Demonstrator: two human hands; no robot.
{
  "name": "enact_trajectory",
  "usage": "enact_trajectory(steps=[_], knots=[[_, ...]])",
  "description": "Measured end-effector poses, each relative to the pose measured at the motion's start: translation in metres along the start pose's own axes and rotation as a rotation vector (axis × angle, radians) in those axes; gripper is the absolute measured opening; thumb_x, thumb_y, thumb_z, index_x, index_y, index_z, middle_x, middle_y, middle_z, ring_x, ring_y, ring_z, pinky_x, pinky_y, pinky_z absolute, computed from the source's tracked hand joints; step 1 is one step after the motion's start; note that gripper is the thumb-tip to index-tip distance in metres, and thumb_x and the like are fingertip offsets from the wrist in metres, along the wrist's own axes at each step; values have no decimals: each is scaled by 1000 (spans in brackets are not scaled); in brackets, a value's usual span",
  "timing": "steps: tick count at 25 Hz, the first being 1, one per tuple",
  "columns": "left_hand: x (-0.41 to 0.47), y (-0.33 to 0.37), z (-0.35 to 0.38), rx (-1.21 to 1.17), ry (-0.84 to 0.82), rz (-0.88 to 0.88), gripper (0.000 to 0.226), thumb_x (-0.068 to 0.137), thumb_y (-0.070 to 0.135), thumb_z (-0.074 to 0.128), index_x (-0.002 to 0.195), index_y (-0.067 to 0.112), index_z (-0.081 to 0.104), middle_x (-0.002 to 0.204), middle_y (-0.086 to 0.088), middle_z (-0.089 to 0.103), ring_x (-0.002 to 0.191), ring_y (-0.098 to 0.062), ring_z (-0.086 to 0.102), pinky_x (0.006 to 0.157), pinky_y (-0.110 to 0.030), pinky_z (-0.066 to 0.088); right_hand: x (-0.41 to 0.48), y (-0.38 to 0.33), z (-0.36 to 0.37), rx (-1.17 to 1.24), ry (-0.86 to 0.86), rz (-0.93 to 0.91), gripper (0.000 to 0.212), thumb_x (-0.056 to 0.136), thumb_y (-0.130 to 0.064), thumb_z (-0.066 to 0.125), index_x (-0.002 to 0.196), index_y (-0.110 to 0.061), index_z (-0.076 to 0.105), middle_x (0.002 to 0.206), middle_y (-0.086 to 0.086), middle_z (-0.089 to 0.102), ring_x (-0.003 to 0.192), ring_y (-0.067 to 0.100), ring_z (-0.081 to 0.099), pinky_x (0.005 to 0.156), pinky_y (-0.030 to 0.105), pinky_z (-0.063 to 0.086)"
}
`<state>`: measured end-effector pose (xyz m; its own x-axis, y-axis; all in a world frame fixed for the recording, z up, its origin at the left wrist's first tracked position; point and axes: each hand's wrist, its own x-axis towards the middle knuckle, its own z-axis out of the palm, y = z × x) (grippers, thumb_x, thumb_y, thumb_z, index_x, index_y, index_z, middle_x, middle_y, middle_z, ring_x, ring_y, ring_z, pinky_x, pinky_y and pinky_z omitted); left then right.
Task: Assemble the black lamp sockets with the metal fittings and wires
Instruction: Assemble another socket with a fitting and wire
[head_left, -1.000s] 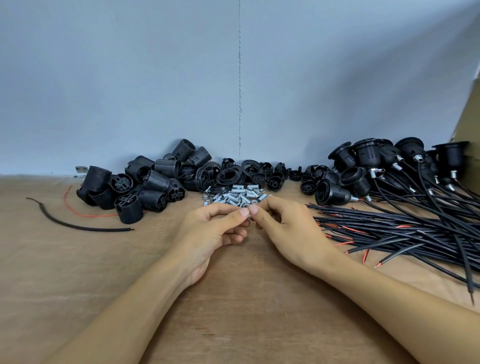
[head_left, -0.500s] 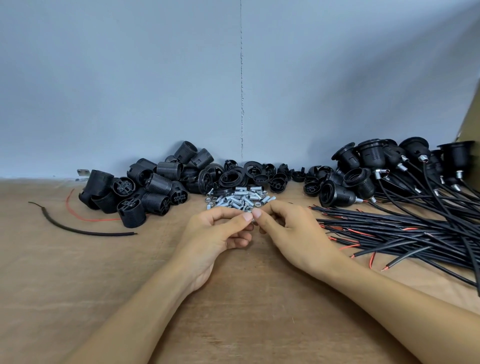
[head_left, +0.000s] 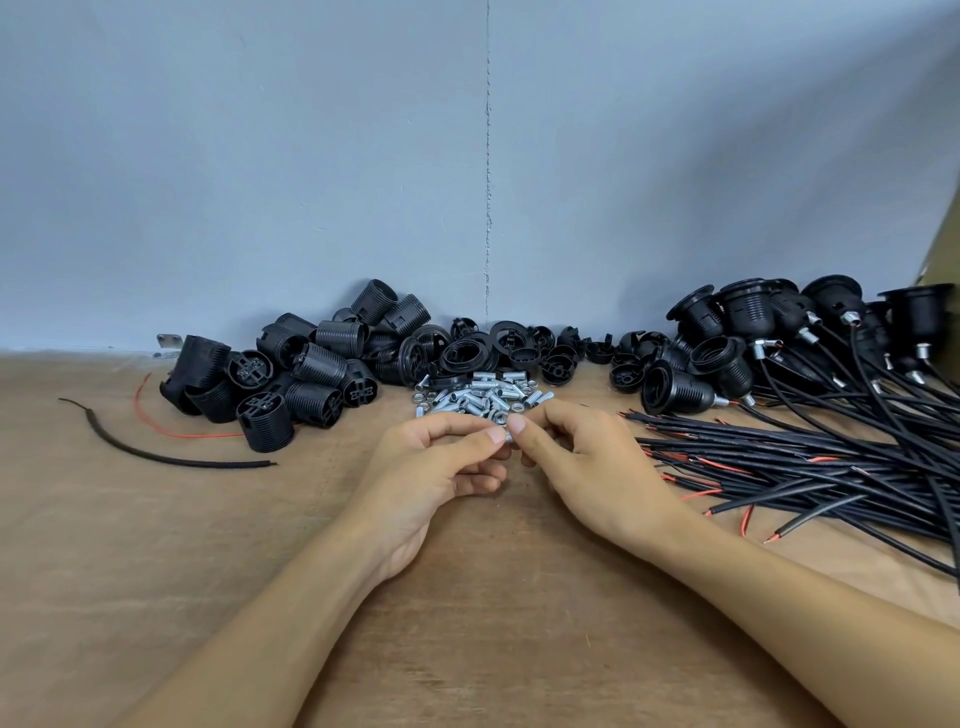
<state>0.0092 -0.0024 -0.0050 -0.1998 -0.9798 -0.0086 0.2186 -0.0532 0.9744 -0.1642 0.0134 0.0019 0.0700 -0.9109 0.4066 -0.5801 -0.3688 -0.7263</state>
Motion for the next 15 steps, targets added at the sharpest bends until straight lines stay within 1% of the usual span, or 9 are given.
enact_trajectory(steps=[4,7,9,11,13,15], knots=[[1,0,0,-7,5,-9,27,68,16,81,92,2,78,89,-21,76,67,-19,70,62,-24,58,0,0,0,4,-10,3,28,97,-38,60,78,-20,69,54,-15,53,54,1,46,56,12,36],[2,0,0,-11,8,-17,14,77,9,79,90,3,79,90,-21,76,67,-19,70,62,-24,58,1,1,1,7,-7,12,27,97,-37,60,80,-19,70,53,-20,54,54,0,46,56,11,36],[2,-1,-1,-17,14,-15,12,82,7,77,93,2,78,89,-20,76,66,-18,70,62,-23,58,1,2,0,27,-8,17,23,96,-37,62,83,-20,72,59,-20,59,54,0,47,57,12,37],[2,-2,-1,-29,25,-12,13,84,7,75,95,1,76,87,-18,77,65,-18,70,61,-23,58,0,1,0,50,-11,17,14,94,-33,66,88,-23,72,70,-12,66,55,0,48,56,12,38],[2,-2,0,-35,35,-10,13,85,7,75,97,0,75,87,-18,77,65,-17,70,61,-23,58,0,0,0,59,-7,12,6,92,-28,69,91,-23,72,75,-9,68,56,0,49,57,11,39],[2,-1,1,-34,41,-9,13,84,5,75,96,0,75,88,-18,77,65,-17,70,61,-23,58,0,0,0,42,-1,15,7,92,-28,69,92,-22,72,76,-9,69,59,0,52,61,13,42]])
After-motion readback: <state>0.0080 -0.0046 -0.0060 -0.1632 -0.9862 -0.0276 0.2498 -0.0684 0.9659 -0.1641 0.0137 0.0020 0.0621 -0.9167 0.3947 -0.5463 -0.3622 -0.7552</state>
